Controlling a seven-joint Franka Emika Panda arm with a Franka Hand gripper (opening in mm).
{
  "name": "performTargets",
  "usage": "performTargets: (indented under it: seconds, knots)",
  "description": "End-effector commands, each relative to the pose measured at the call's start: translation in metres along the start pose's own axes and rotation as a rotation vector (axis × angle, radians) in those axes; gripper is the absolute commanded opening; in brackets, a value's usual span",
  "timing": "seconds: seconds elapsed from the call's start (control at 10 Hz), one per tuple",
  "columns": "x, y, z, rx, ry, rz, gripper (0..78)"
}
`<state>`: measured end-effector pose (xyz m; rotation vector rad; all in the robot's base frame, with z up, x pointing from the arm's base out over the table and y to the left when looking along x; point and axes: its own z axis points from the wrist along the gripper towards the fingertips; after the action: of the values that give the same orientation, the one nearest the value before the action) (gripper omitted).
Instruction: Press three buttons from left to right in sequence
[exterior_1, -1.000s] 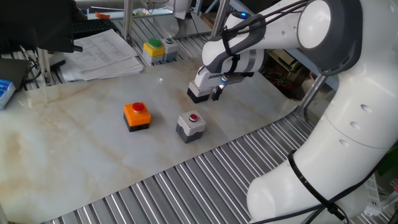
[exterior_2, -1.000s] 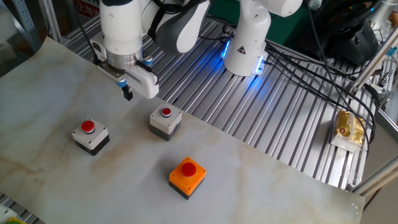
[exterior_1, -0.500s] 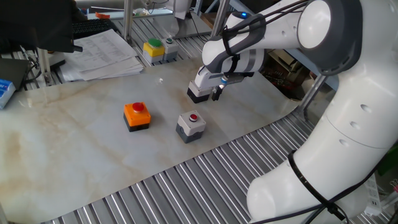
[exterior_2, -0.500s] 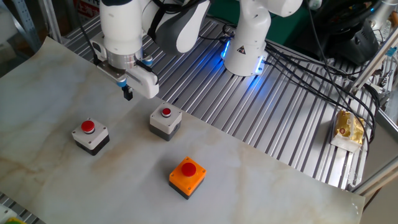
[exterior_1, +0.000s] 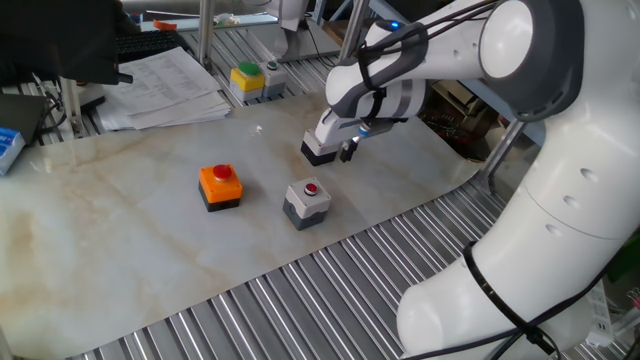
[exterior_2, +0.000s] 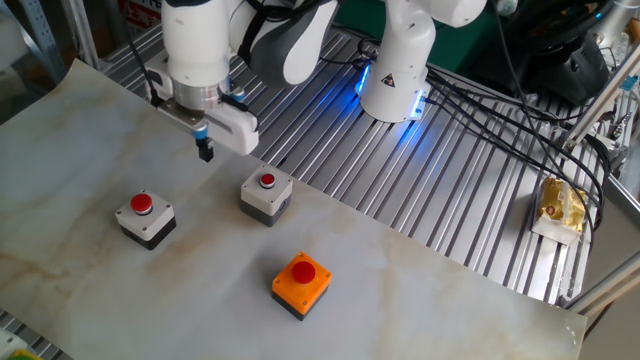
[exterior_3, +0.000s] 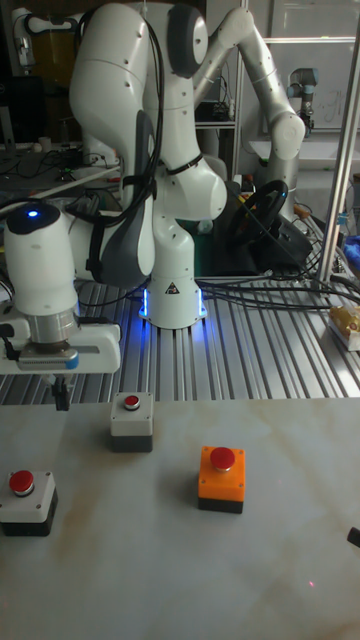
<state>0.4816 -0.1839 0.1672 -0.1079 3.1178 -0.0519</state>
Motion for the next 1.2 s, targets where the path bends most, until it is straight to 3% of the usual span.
performTargets:
  seconds: [0.1, 0.4, 0.6, 0.7, 0.8, 1.1, 1.2]
  knots:
    - [-0.0008, -0.0007, -0.0014, 0.000, 0.003, -0.149, 0.0]
    - [-0.0008, -0.0007, -0.0014, -0.007, 0.008, -0.123, 0.0]
    - [-0.0008, -0.0007, -0.0014, -0.028, 0.011, -0.069, 0.0]
    - [-0.0008, -0.0007, -0.0013, -0.054, 0.024, -0.041, 0.0]
    - [-0.0008, -0.0007, -0.0013, -0.075, 0.032, -0.042, 0.0]
    - [-0.0010, 0.0012, -0.0012, -0.077, 0.023, -0.104, 0.0]
    - [-0.0001, 0.0079, 0.0023, -0.069, 0.000, -0.127, 0.0]
